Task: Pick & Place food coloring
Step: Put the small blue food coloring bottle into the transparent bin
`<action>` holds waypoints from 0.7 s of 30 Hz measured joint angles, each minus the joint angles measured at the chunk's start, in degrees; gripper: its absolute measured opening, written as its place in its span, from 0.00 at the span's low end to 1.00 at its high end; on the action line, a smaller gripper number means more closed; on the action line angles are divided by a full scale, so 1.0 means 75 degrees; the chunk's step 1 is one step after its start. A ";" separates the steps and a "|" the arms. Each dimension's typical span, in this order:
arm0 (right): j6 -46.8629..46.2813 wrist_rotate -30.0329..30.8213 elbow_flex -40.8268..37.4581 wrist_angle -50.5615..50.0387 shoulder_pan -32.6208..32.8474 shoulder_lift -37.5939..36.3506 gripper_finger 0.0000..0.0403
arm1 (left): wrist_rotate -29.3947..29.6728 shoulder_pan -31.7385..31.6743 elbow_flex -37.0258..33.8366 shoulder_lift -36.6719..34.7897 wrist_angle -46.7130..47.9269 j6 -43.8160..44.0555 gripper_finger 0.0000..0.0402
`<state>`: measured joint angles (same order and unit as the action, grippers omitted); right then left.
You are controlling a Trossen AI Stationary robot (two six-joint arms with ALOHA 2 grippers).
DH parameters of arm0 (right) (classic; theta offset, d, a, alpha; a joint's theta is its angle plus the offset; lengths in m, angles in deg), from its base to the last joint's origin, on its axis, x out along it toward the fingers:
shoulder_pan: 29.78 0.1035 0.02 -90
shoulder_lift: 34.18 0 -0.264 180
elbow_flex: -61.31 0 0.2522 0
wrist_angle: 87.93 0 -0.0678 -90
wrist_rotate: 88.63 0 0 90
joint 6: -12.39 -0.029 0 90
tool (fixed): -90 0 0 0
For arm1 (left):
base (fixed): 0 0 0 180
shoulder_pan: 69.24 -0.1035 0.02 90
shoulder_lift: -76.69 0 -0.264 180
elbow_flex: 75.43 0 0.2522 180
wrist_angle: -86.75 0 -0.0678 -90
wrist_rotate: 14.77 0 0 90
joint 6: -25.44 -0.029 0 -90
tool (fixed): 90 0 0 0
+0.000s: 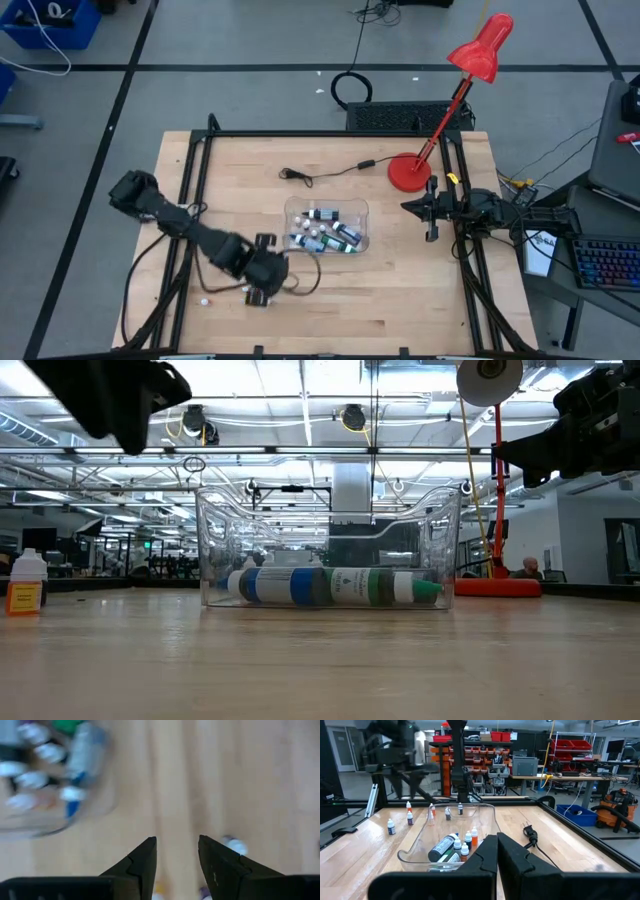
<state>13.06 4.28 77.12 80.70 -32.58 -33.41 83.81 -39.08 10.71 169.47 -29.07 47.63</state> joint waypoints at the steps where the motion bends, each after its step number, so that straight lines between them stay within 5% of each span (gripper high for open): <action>1: 0.0000 0.0000 -0.0001 0.0000 0.0000 0.0000 0.00 | 0.0000 0.0144 -0.0121 0.0000 -0.0304 -0.0006 0.37; 12: 0.0002 0.0000 -0.0001 0.0000 -0.0001 0.0000 0.00 | 0.0180 0.1410 -0.0328 0.0040 -0.1136 0.0120 0.37; 21: 0.0002 -0.0001 -0.0001 0.0000 0.0000 0.0000 0.00 | 0.0469 0.1561 -0.0334 0.0919 -0.0925 0.0082 0.37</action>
<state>13.07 4.28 77.11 80.70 -32.58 -33.41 87.33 -27.37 8.20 176.36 -36.01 48.25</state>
